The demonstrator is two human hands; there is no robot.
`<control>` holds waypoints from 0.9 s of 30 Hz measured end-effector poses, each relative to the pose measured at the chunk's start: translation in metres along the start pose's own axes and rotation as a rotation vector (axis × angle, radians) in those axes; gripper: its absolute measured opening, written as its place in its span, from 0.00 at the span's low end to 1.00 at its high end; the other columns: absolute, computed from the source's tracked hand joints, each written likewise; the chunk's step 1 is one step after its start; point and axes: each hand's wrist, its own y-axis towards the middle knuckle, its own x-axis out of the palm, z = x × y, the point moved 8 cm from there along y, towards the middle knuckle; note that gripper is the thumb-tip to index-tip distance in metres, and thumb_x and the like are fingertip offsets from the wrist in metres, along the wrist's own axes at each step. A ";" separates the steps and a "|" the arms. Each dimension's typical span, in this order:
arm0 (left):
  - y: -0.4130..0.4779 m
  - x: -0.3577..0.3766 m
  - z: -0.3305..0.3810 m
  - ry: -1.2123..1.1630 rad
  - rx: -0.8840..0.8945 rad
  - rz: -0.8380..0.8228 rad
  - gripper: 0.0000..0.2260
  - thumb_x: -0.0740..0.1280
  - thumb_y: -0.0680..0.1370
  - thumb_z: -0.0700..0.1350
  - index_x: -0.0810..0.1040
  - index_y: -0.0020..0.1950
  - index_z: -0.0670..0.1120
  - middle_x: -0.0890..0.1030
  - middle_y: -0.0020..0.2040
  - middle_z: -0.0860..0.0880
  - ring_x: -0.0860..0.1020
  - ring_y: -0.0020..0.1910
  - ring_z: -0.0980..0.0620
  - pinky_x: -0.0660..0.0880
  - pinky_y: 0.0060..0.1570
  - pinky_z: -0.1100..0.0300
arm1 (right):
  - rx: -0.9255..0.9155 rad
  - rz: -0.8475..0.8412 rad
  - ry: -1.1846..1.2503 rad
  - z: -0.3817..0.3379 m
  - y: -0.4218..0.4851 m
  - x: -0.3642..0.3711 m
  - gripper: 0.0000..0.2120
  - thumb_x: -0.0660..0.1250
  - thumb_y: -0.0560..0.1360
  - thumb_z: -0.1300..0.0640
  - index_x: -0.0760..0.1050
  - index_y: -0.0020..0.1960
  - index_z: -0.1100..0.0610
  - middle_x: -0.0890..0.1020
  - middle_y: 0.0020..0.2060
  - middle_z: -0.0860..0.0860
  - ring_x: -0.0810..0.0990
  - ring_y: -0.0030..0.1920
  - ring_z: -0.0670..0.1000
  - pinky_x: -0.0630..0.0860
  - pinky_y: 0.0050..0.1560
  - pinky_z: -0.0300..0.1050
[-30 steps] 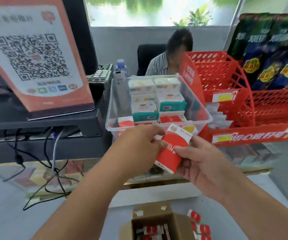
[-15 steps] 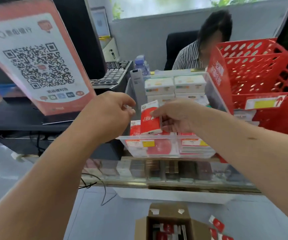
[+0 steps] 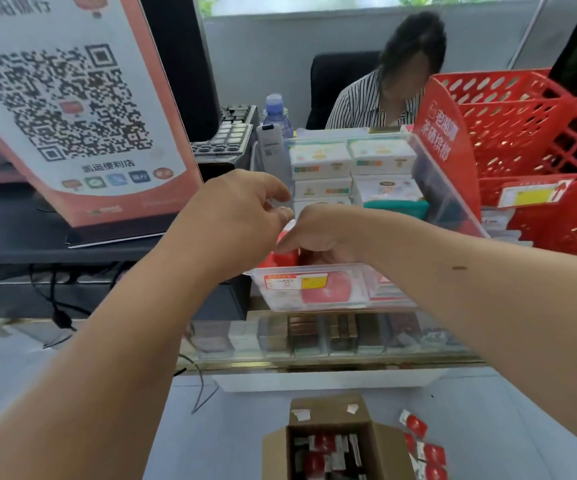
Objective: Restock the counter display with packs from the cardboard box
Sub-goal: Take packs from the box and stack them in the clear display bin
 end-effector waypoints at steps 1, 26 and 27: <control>0.000 0.000 -0.001 -0.006 0.010 -0.003 0.11 0.65 0.79 0.50 0.78 0.62 0.55 0.82 0.50 0.55 0.79 0.48 0.56 0.75 0.48 0.60 | -0.008 0.003 -0.012 -0.002 -0.001 0.000 0.15 0.75 0.72 0.56 0.76 0.55 0.60 0.82 0.45 0.56 0.83 0.44 0.55 0.81 0.50 0.50; -0.101 0.126 0.015 -0.003 0.042 -0.250 0.08 0.65 0.79 0.47 0.80 0.57 0.57 0.80 0.47 0.56 0.77 0.45 0.54 0.73 0.45 0.59 | -0.150 0.272 0.419 0.137 -0.152 -0.002 0.08 0.69 0.78 0.56 0.80 0.57 0.55 0.84 0.47 0.55 0.84 0.48 0.53 0.83 0.48 0.45; -0.107 0.139 0.014 0.012 0.037 -0.263 0.08 0.65 0.80 0.47 0.80 0.56 0.56 0.81 0.47 0.55 0.77 0.45 0.53 0.75 0.45 0.57 | -0.146 0.268 0.409 0.150 -0.153 0.002 0.06 0.68 0.78 0.56 0.80 0.55 0.54 0.84 0.47 0.54 0.84 0.48 0.52 0.83 0.49 0.46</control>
